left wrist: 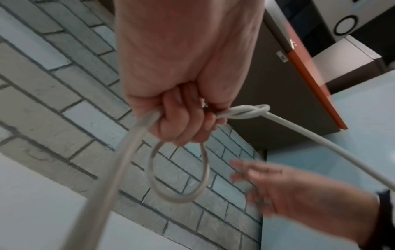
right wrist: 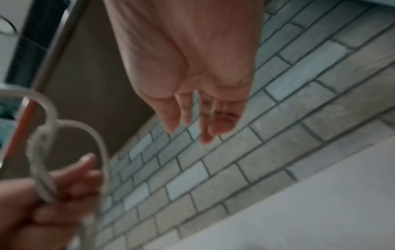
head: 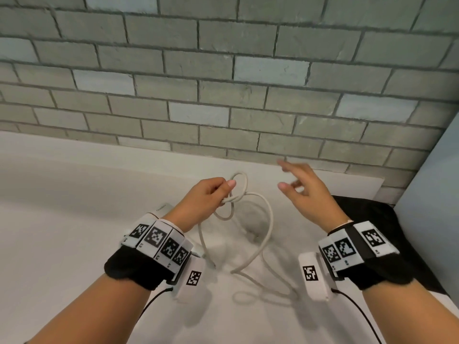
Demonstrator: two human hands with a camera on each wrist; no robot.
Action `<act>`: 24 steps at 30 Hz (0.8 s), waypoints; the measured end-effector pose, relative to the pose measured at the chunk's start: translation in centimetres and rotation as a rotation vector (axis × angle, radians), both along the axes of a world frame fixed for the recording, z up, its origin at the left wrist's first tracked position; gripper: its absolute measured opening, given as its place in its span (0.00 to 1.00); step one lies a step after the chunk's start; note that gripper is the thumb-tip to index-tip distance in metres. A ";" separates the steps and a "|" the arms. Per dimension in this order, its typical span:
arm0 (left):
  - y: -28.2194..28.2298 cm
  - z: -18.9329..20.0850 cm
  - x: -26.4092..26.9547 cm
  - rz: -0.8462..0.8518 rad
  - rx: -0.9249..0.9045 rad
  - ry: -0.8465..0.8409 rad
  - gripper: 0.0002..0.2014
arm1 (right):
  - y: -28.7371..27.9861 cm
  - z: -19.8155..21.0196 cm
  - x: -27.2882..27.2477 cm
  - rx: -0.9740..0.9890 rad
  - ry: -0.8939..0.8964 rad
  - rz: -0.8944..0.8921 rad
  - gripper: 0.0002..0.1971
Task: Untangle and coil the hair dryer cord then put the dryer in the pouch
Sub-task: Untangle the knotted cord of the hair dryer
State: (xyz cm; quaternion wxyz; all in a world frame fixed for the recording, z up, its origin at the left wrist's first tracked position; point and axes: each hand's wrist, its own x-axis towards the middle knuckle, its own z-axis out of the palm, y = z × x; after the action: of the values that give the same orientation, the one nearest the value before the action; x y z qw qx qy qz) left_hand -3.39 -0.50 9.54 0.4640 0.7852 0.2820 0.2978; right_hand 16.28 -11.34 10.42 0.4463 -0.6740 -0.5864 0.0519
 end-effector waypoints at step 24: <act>-1.1 1.8 -0.1 0.048 0.071 -0.057 0.17 | -0.7 1.3 -3.3 -0.055 -0.546 -0.136 0.10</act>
State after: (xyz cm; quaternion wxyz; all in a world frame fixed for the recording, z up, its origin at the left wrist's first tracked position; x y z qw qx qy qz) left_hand -3.45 -1.55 11.32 0.4365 0.7854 0.2765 0.3407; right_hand 12.93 -12.06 11.74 0.2555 -0.7128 -0.6367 -0.1458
